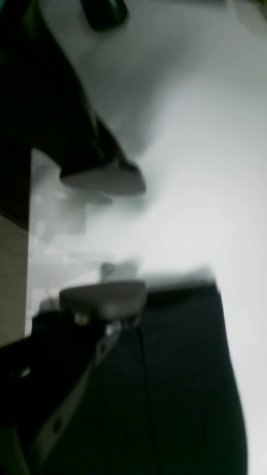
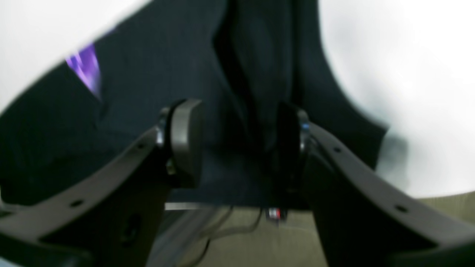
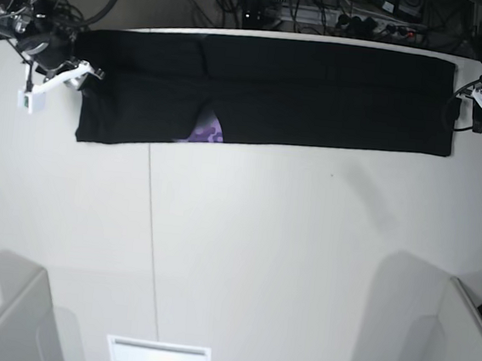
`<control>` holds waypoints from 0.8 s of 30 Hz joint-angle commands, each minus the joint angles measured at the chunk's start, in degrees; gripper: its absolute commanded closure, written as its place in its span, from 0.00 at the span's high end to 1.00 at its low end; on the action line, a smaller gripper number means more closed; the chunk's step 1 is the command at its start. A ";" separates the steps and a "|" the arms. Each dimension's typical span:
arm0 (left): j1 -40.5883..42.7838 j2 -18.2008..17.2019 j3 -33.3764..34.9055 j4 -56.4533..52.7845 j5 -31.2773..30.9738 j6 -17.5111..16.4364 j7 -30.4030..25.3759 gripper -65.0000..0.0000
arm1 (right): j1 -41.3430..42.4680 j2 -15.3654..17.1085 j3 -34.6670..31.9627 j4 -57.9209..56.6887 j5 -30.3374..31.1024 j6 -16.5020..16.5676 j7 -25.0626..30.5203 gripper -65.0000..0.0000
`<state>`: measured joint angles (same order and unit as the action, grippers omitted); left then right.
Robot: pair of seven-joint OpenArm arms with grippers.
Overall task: Fold the T-shirt properly
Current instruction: 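Release the folded edge and raise both grippers off the shirt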
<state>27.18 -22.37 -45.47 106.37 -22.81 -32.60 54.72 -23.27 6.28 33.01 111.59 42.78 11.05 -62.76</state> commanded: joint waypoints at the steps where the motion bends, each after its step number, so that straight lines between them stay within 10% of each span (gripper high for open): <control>1: 0.12 -0.79 -0.90 1.11 -1.24 0.03 -0.70 0.61 | 0.01 0.62 0.08 1.95 1.04 0.60 1.62 0.39; 6: 0.56 0.26 -1.87 0.75 -15.04 0.03 -0.61 0.52 | 1.60 0.44 -1.23 2.91 1.13 0.78 3.38 0.09; 10: 0.12 4.13 -1.60 0.49 -17.41 0.20 -0.61 0.00 | 2.04 0.27 -5.10 2.83 0.95 0.78 3.38 0.00; 24: -9.20 11.69 -1.60 -12.61 -1.41 0.12 -0.96 0.00 | 6.26 0.35 -8.53 -10.98 -5.73 0.16 7.95 0.00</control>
<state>18.11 -9.87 -46.81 92.68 -23.62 -31.97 54.65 -17.63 6.11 24.36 99.48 35.57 10.98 -56.05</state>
